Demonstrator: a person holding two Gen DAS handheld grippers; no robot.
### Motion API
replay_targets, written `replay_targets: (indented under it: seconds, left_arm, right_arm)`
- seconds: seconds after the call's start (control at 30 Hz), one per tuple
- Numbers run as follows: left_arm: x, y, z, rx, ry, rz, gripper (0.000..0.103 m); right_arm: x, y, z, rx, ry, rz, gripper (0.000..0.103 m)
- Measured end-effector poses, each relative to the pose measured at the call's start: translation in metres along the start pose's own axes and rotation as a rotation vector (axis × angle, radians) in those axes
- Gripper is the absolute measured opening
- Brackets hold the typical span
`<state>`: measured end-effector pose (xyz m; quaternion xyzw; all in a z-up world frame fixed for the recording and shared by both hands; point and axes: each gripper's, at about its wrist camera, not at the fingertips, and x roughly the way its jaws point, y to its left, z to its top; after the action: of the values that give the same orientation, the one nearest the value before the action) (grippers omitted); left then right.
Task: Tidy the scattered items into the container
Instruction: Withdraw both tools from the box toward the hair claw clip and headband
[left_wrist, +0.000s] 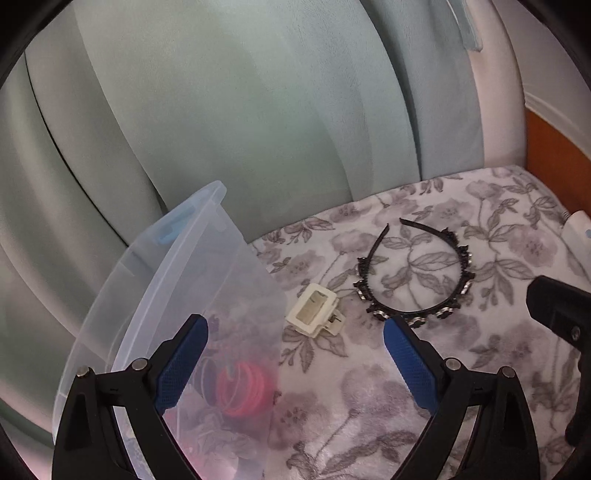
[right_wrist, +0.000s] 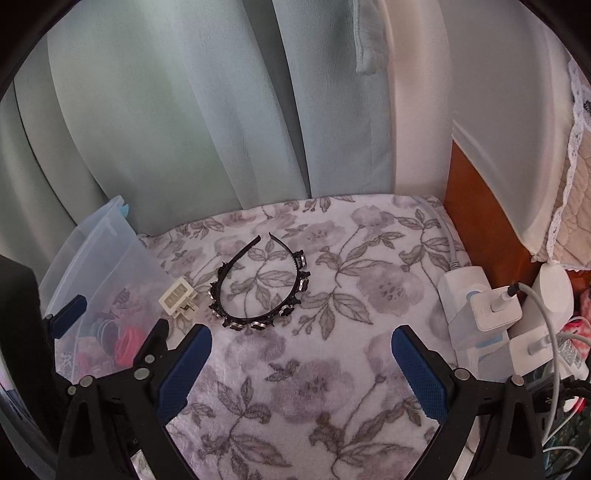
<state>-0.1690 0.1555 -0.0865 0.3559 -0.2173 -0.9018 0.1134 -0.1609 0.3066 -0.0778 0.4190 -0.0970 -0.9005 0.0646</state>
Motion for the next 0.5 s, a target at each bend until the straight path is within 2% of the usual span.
replay_targets:
  seconds: [0.07,0.17,0.33,0.43,0.5]
  left_arm:
    - [0.003,-0.006,0.001,0.015,-0.013,-0.003,0.096]
    - [0.020,-0.018,-0.001,0.040,0.014,-0.014,0.096]
    - [0.066,-0.014,0.001,-0.068,0.138,-0.033,0.096]
    - [0.089,-0.015,0.004,-0.088,0.175,-0.021,0.096]
    - [0.096,-0.019,0.005,-0.093,0.169,-0.019,0.096]
  right_arm:
    - [0.008,-0.002,-0.004,0.006,0.018,-0.004,0.100]
    - [0.017,-0.004,-0.007,0.010,0.031,-0.004,0.100]
    - [0.029,-0.005,-0.007,-0.017,0.046,-0.022,0.099]
    - [0.040,-0.008,-0.005,-0.007,0.060,-0.023,0.099]
    - [0.048,-0.008,-0.003,-0.004,0.070,-0.022,0.099]
